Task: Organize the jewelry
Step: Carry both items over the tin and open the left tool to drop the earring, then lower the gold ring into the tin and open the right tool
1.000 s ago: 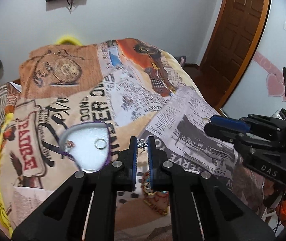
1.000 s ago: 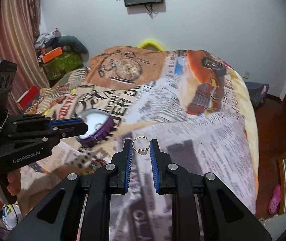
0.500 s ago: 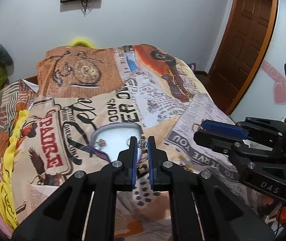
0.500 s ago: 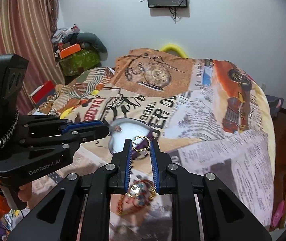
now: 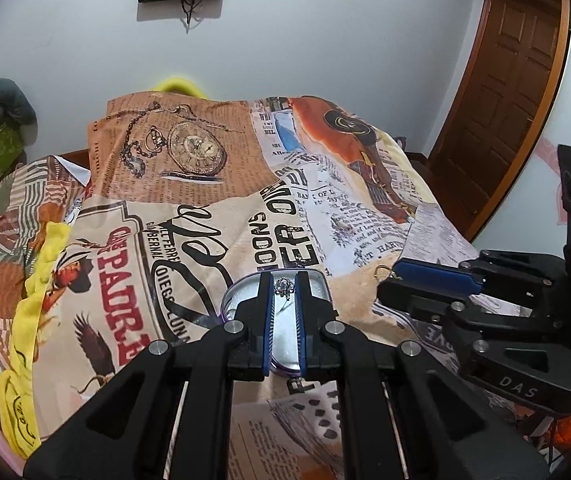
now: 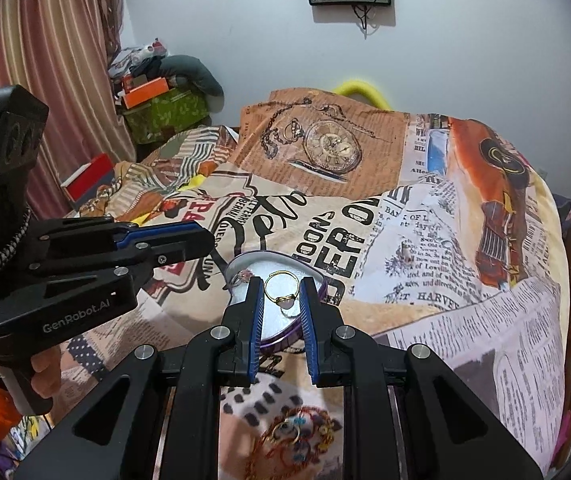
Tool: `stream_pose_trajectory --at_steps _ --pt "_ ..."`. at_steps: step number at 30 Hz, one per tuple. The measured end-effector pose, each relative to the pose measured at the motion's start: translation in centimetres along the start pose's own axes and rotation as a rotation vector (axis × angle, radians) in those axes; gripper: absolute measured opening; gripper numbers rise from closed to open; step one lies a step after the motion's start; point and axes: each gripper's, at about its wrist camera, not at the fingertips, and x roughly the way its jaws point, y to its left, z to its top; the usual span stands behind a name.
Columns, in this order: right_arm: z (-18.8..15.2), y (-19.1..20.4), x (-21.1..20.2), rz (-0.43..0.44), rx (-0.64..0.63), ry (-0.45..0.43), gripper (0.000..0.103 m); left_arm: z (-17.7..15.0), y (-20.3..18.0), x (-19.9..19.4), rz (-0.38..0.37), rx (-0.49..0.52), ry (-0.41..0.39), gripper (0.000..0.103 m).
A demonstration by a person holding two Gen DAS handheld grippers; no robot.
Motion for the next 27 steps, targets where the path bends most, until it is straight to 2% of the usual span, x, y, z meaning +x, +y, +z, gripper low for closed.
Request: stream_pose_trajectory --at_steps 10,20,27 --pt "0.7 -0.5 3.1 0.038 -0.021 0.094 0.016 -0.6 0.5 3.9 -0.023 0.006 0.079 0.008" --pt "0.8 -0.9 4.8 0.033 -0.026 0.131 0.016 -1.7 1.0 6.2 -0.030 0.002 0.151 0.009" --pt "1.0 -0.4 6.1 0.039 -0.043 0.161 0.016 -1.9 2.0 5.3 0.026 0.004 0.125 0.027"
